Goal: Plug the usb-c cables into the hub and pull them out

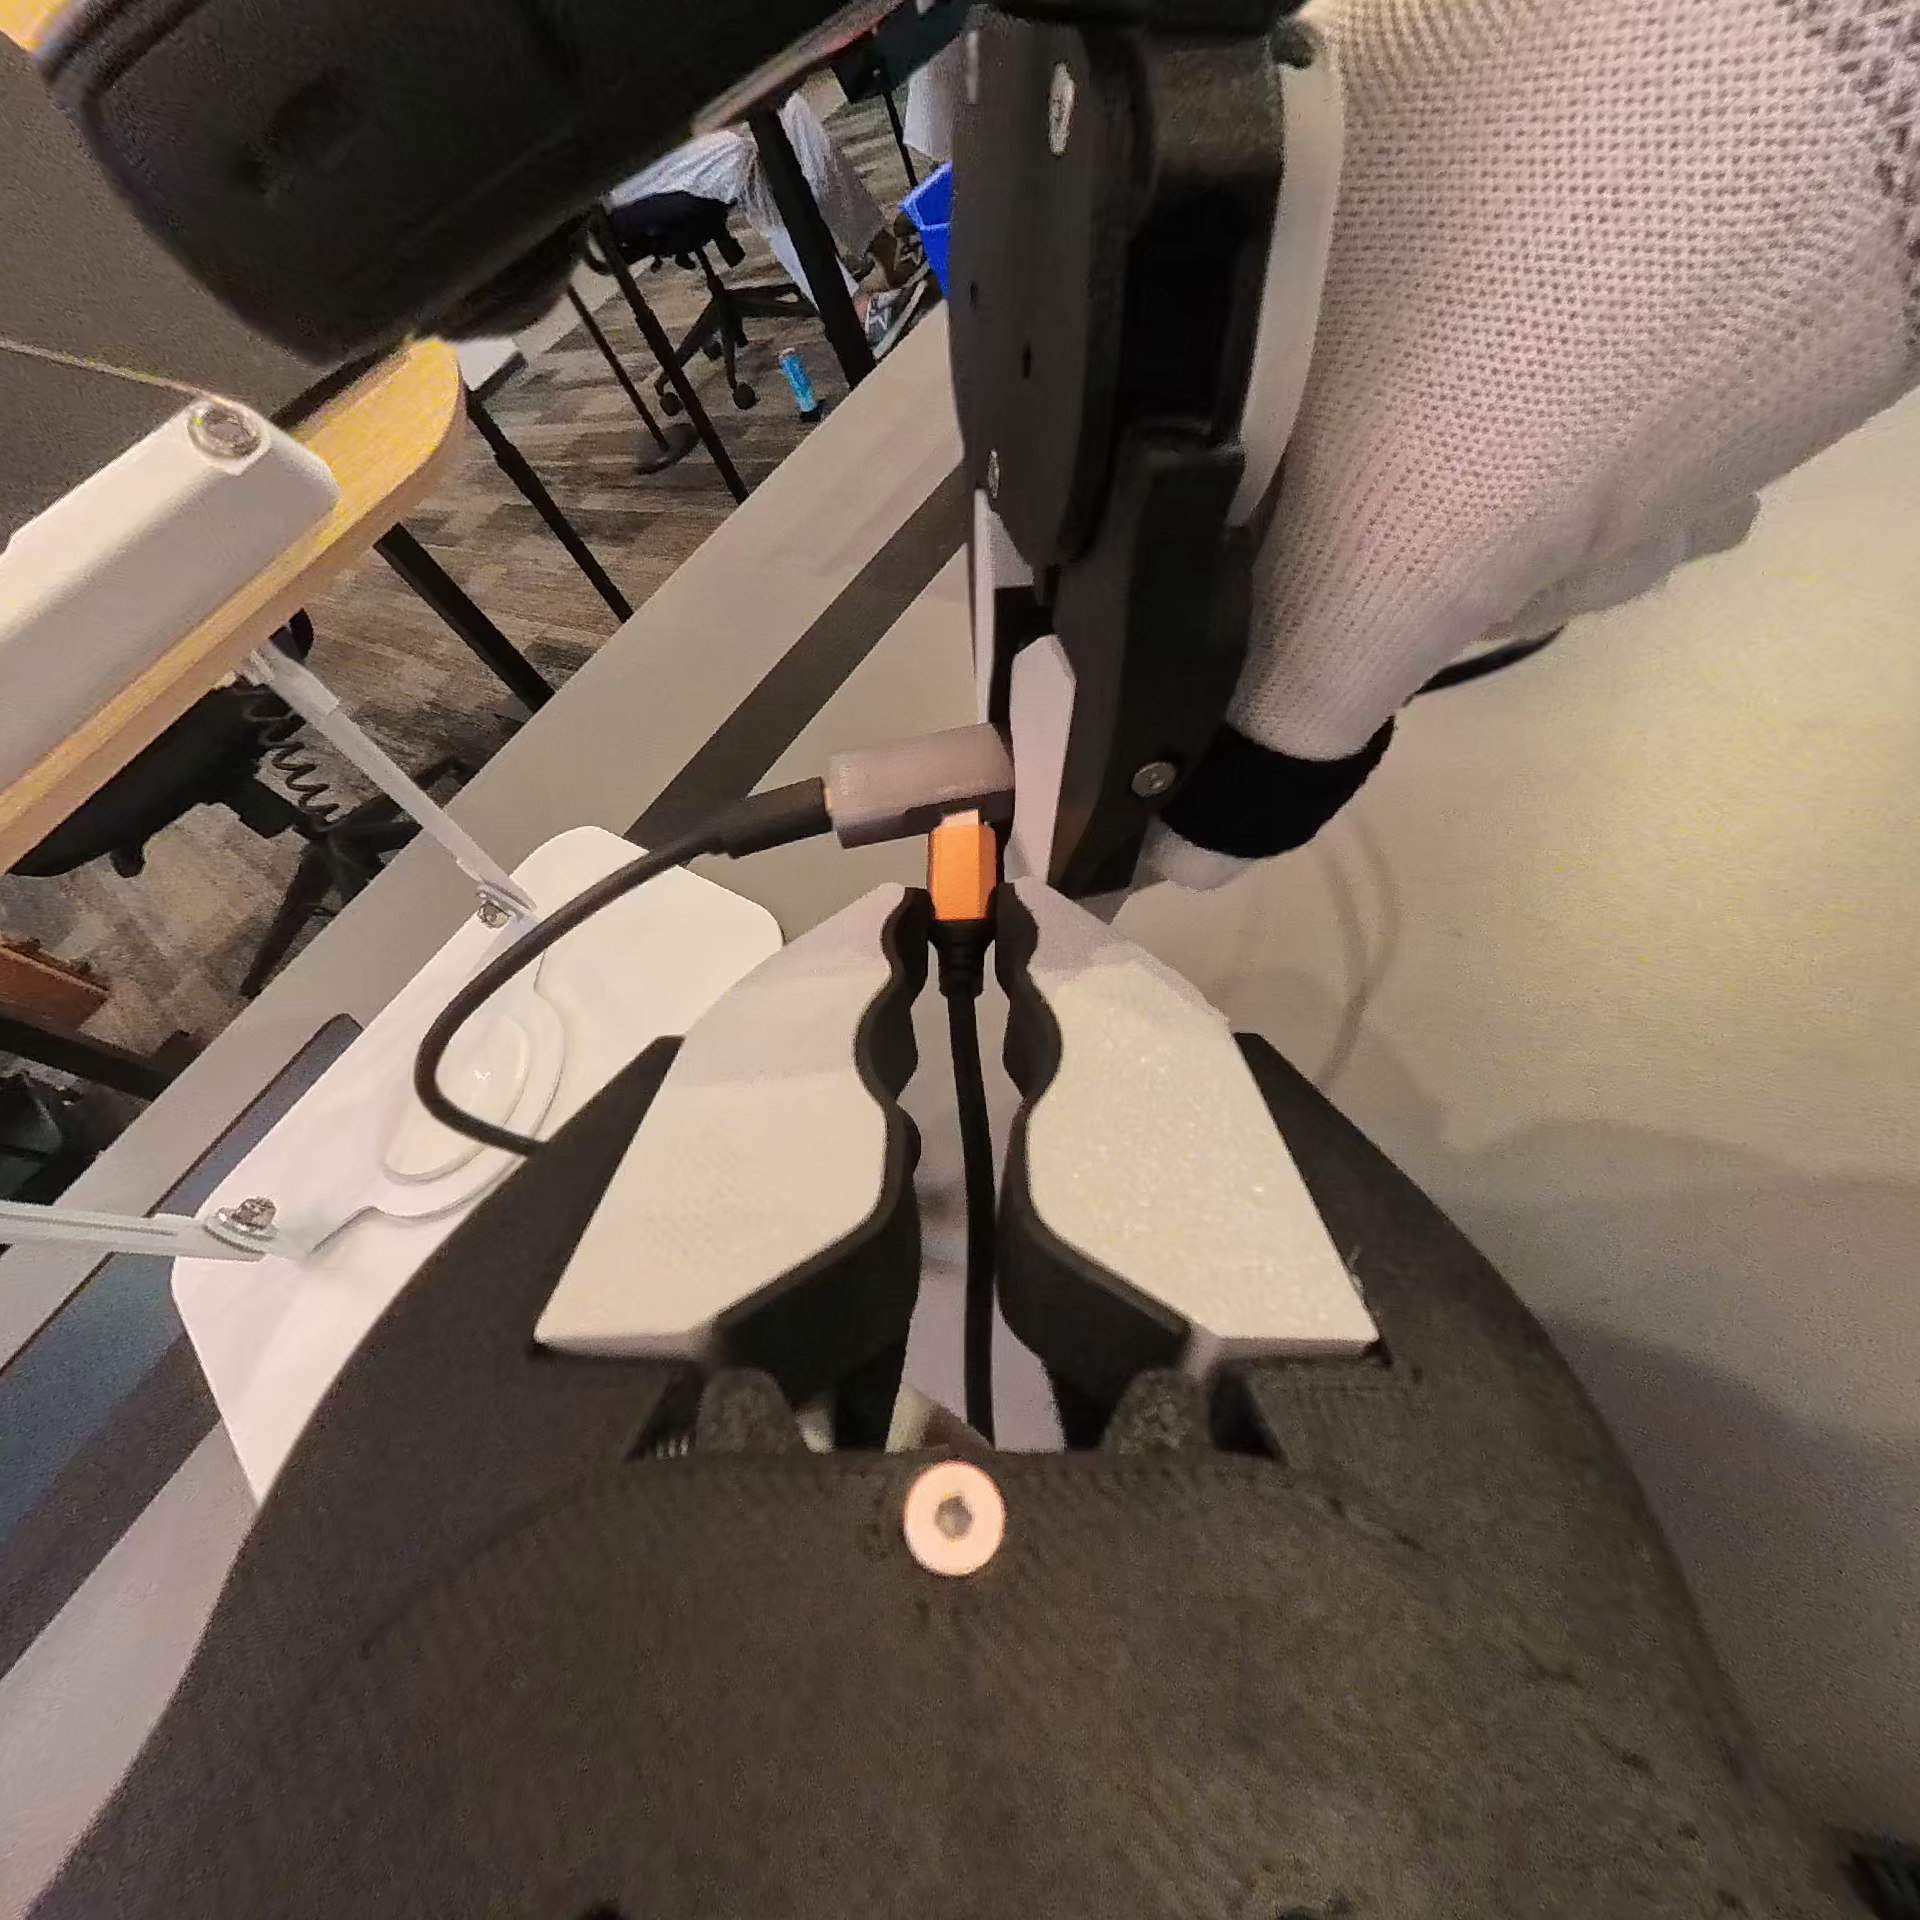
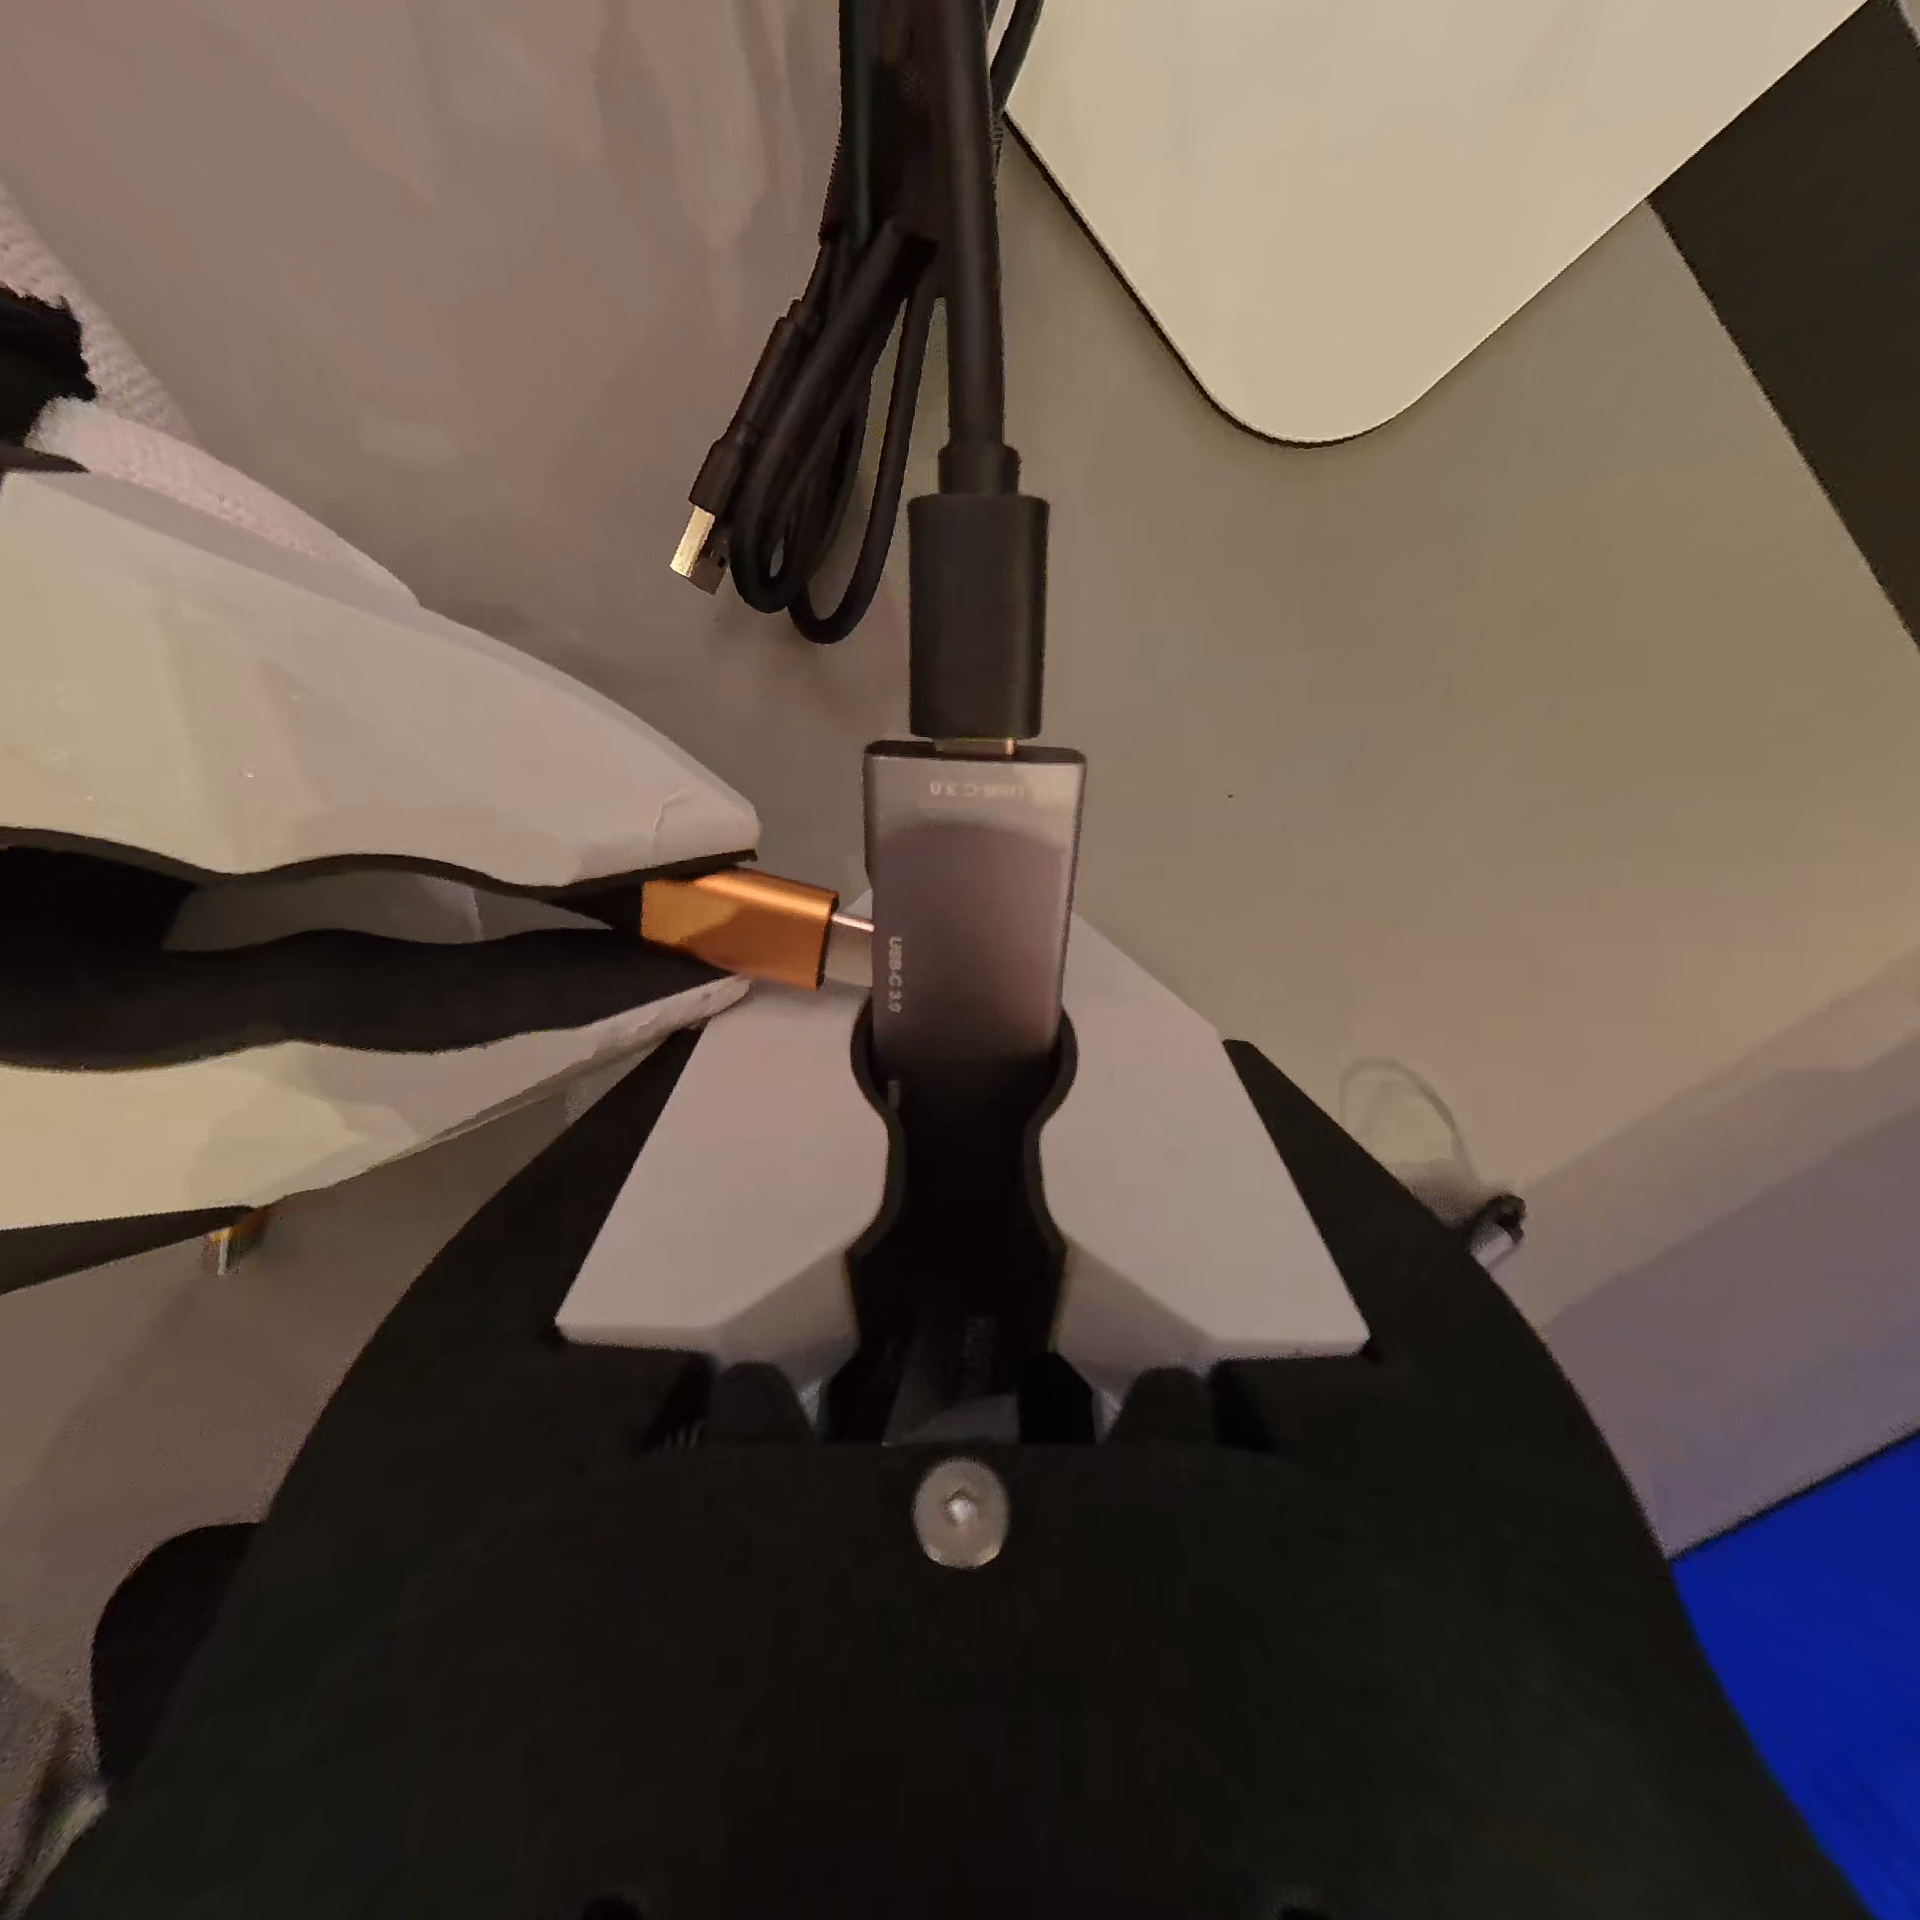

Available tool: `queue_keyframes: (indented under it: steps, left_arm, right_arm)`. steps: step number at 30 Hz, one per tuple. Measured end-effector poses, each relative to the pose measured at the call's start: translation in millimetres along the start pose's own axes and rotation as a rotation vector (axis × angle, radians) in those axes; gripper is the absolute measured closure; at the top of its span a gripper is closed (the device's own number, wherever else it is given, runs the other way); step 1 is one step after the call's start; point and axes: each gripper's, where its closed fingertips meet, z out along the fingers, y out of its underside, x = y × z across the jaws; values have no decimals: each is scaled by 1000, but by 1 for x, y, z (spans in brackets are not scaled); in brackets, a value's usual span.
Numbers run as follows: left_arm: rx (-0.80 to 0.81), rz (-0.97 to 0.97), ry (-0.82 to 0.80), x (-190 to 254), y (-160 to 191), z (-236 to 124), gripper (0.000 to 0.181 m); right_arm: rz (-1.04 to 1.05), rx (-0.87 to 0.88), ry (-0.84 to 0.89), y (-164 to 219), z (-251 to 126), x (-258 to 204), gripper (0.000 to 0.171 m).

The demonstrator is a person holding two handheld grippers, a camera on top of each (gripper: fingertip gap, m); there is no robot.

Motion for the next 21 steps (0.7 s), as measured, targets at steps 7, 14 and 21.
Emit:
queue_keyframes:
  steps: [7, 14, 21]
  left_arm:
    - [18, 3, -21, -1, -1, 0, 169]
    - [41, 25, 18, 2, -2, -1, 169]
    - [77, 27, 56, 4, -4, -1, 168]
  right_arm:
    - [-48, -18, 64, -2, -5, 5, 163]
    - [-95, -31, 128, -1, -6, 9, 163]
    - [-164, -36, 192, -1, -9, 14, 163]
